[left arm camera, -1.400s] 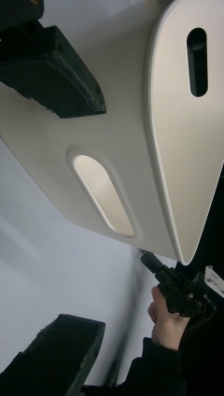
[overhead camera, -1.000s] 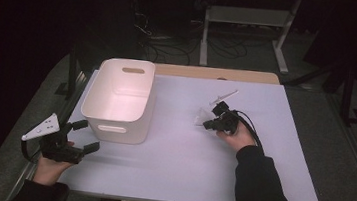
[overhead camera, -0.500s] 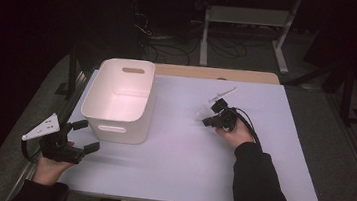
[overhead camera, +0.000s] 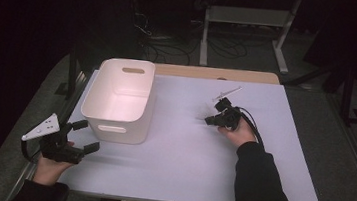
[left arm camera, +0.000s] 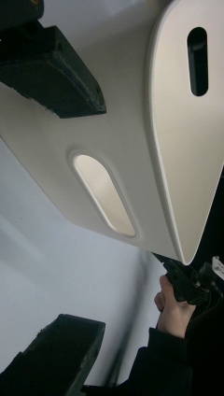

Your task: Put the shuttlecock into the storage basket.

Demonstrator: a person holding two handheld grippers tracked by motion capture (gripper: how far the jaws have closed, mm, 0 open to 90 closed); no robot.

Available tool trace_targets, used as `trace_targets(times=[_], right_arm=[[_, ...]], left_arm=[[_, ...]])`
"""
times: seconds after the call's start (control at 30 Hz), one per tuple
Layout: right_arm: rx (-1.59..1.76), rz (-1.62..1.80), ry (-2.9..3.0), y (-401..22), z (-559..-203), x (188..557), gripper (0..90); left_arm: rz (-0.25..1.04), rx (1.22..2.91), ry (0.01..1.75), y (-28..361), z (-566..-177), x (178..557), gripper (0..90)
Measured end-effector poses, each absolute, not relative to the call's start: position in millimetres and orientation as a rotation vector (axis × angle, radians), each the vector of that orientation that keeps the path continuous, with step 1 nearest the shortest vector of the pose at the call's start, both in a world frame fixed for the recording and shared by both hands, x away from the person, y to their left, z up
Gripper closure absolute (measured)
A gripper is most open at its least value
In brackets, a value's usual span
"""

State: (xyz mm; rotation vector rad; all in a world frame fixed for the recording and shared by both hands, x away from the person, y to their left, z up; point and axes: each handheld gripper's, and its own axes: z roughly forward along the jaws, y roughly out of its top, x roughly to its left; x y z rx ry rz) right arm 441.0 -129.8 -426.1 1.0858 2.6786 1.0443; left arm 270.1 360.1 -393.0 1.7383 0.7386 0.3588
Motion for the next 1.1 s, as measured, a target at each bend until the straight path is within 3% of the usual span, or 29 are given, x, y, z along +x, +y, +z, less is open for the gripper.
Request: trace_targets(times=[0.8, 1.1], right_arm=[[1.011, 1.057, 2.689, -149.4, -393.8, 445.3, 84.8], [0.939, 1.046, 2.709, -152.5, -379.8, 447.5, 66.1]], left_arm=[[0.359, 1.740, 0.742, 360.3, -393.1, 269.3, 0.0], [0.360, 1.740, 0.746, 360.3, -393.2, 268.9, 0.0]])
